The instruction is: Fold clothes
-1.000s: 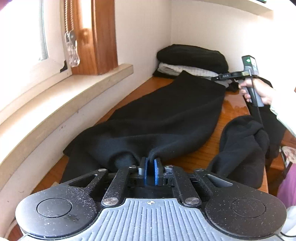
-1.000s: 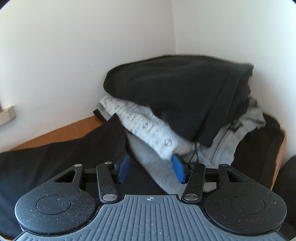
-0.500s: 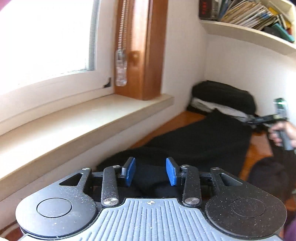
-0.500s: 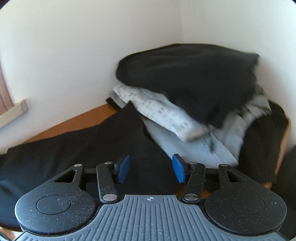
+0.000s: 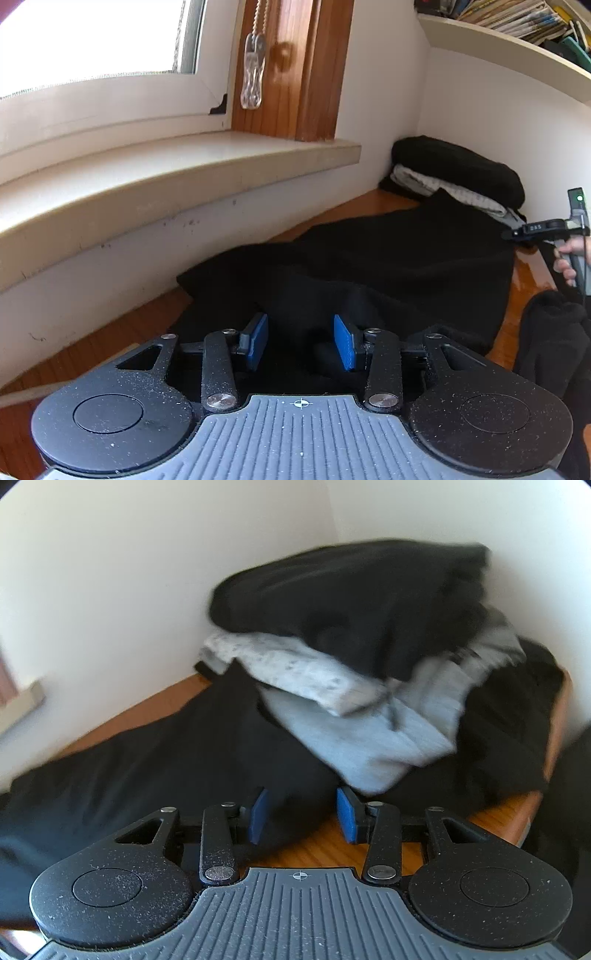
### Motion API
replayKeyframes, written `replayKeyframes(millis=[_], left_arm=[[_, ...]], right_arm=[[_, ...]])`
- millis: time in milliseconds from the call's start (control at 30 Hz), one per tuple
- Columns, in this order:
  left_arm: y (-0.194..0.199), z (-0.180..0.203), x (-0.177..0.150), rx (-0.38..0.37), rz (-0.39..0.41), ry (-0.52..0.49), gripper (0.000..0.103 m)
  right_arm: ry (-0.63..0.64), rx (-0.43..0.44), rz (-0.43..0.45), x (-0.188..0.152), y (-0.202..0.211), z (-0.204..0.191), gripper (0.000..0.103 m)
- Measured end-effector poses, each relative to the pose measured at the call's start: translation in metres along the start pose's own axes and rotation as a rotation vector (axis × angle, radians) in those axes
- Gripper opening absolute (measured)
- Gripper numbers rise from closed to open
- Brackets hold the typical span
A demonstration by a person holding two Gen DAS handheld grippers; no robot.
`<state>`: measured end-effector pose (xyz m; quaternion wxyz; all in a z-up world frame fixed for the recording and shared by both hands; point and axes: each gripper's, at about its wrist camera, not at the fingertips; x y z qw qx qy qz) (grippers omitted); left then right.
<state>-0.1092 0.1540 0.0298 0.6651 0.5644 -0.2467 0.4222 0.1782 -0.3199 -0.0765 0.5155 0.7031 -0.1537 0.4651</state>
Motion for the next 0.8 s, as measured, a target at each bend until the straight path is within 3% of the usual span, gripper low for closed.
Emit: replayKeyframes(millis=[33,67,267,533,700,767,800], left_arm=[[-0.001,-0.001,-0.001,-0.001,-0.005,0.003,0.043],[-0.003,-0.002,-0.001,-0.002,-0.009,0.007,0.043],[0.0,-0.004,-0.003,-0.001,0.001,0.019,0.045],[0.002,0.004,0.011,0.01,0.015,0.031,0.049],[-0.002,0.011,0.021,0.018,0.008,0.028,0.053],[-0.004,0.014,0.025,0.022,0.005,0.026,0.054],[-0.005,0.016,0.028,0.023,0.003,0.026,0.055]], right_arm=[[0.028,-0.006,0.006,0.001,-0.003,-0.005,0.025],[0.048,-0.001,0.006,0.002,-0.007,-0.011,0.009],[0.244,-0.041,0.058,0.038,-0.026,-0.056,0.008],[0.699,-0.217,0.26,0.151,-0.028,-0.13,0.007],[0.78,-0.33,0.43,0.232,-0.004,-0.123,0.007],[0.768,-0.394,0.463,0.252,-0.002,-0.104,0.007],[0.717,-0.415,0.432,0.255,-0.012,-0.088,0.008]])
Point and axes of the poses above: each gripper's, at about its wrist camera, not at the fingertips, and y roughly against the way its jaws point, z to its right, x to its top, and after that the axes turned 9 degrees about y, right-handed
